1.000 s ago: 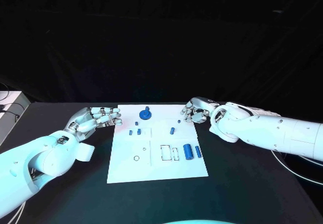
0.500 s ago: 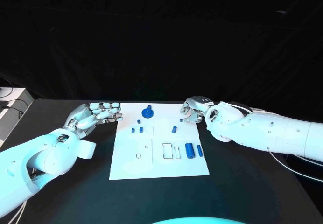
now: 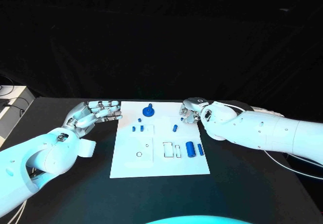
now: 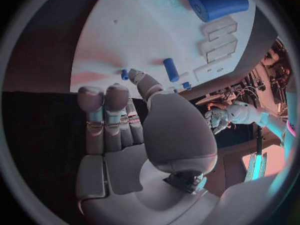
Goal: Assemble the parts on the task board
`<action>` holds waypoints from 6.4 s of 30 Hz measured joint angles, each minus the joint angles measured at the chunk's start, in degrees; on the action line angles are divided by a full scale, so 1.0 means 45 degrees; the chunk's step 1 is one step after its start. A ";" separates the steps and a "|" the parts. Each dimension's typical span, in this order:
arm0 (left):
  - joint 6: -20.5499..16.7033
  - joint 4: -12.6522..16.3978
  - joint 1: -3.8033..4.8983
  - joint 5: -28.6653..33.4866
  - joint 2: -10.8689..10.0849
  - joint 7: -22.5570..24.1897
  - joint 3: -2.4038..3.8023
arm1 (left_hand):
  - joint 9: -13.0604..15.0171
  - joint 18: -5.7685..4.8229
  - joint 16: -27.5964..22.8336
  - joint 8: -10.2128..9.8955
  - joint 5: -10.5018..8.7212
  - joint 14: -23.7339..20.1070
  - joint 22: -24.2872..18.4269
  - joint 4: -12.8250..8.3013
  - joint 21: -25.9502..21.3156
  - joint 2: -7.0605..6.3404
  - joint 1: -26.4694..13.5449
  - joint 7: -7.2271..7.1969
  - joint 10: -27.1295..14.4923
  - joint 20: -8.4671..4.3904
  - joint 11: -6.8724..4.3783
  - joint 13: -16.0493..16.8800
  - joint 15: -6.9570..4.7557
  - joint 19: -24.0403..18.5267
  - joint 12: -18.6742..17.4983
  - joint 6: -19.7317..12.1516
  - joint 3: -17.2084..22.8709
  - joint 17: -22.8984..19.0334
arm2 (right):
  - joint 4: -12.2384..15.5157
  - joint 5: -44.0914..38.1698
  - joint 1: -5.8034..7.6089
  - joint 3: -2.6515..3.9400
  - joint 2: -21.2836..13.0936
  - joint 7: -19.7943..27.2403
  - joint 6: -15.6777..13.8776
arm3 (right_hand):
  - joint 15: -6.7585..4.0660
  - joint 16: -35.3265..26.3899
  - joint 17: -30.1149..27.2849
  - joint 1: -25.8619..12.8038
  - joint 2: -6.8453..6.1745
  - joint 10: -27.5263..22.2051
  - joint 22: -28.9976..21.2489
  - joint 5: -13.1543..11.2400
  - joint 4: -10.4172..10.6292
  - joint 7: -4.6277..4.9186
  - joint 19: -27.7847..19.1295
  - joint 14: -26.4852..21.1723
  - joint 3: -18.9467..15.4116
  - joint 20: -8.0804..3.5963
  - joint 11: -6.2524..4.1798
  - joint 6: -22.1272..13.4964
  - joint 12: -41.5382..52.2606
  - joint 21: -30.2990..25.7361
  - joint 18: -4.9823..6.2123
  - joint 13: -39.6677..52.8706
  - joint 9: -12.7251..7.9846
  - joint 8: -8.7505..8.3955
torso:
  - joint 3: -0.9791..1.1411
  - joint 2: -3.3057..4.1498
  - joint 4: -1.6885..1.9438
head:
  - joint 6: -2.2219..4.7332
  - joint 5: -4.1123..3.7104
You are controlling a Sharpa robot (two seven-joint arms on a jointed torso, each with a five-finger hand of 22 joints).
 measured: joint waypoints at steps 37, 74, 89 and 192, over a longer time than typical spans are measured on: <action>-0.0396 0.0004 -0.0005 -0.0023 0.0036 0.0057 0.0000 | 0.0002 -0.0004 0.0000 0.0000 0.0000 -0.0230 -0.0126 -0.0454 0.0049 0.0070 0.0071 0.0090 -0.0045 -0.0001 0.0045 0.0002 0.0047 0.0091 0.0000 0.0090 0.0952 -0.0011 | -0.0447 -0.0097 -0.0204 0.0019 0.0353 -0.0102 0.0273 | -0.0232 0.0488 -0.0311 -0.0008 0.0653 0.1643 0.2848 -0.1047 0.0087 -0.0382 0.0680 -0.0128 0.1914 -0.0344 -0.0510 0.1175 -0.0002 0.0317 -0.0416 -0.0021 0.0205 -0.0017 | 0.0027 0.0020 -0.0007 | -0.0186 0.0116; -0.0426 -0.0326 -0.0008 -0.0039 0.0027 0.0060 0.0000 | 0.0003 -0.0005 0.0000 0.0001 0.0001 -0.0318 -0.0124 -0.0613 0.0098 -0.0053 -0.0052 0.0089 -0.0089 -0.0001 0.0090 0.0002 0.0135 0.0089 0.0000 0.0090 0.1389 -0.0008 | 0.2143 0.0579 0.0397 0.0253 -0.1065 -0.0452 -0.1434 | -0.0321 0.0761 -0.0336 -0.0075 0.0983 0.1730 0.4506 -0.1131 -0.0340 -0.0473 0.1476 -0.0127 0.2090 -0.0413 -0.0508 0.1380 0.0003 -0.1043 -0.0552 -0.0013 0.0377 -0.0019 | 0.0032 0.0020 -0.0034 | -0.0168 0.0273; -0.0735 -0.0440 -0.0034 -0.0051 0.0206 0.0033 -0.0002 | 0.0003 -0.0005 0.0000 0.0001 0.0001 -0.0364 -0.0124 -0.0554 0.0097 -0.0086 -0.0188 0.0138 -0.0040 -0.0002 0.0042 0.0003 0.0089 0.0089 0.0000 0.0140 0.1448 -0.0022 | 0.3669 -0.0503 0.0063 0.0056 0.0150 -0.0488 -0.1123 | -0.0320 0.0760 -0.0362 -0.0074 0.0979 0.1789 0.4504 -0.1134 -0.0390 -0.0463 0.1566 -0.0126 0.2106 -0.0413 -0.0502 0.1388 -0.0002 -0.1364 -0.0623 -0.0016 0.0378 -0.0063 | 0.0032 0.0018 0.0002 | -0.0055 0.0819; -0.1067 -0.0687 -0.0045 -0.0024 0.0362 -0.0044 -0.0003 | 0.0004 -0.0005 0.0000 0.0001 0.0001 -0.1341 -0.0240 0.0687 -0.0014 0.0202 -0.0064 0.0183 -0.0089 0.0382 0.0092 0.0003 0.0386 -0.1027 0.0000 0.0089 -0.0758 -0.0085 | 0.4776 -0.1790 -0.0719 0.0040 -0.0387 -0.1118 -0.1100 | -0.0023 -0.0371 -0.0618 0.0331 -0.0617 0.0112 0.4508 -0.0671 0.0596 -0.0275 0.1657 -0.0058 0.0144 -0.0005 -0.0139 -0.0395 0.0129 -0.6919 0.0265 -0.0027 0.0021 0.0025 | 0.0038 0.0018 -0.0007 | -0.0375 0.1954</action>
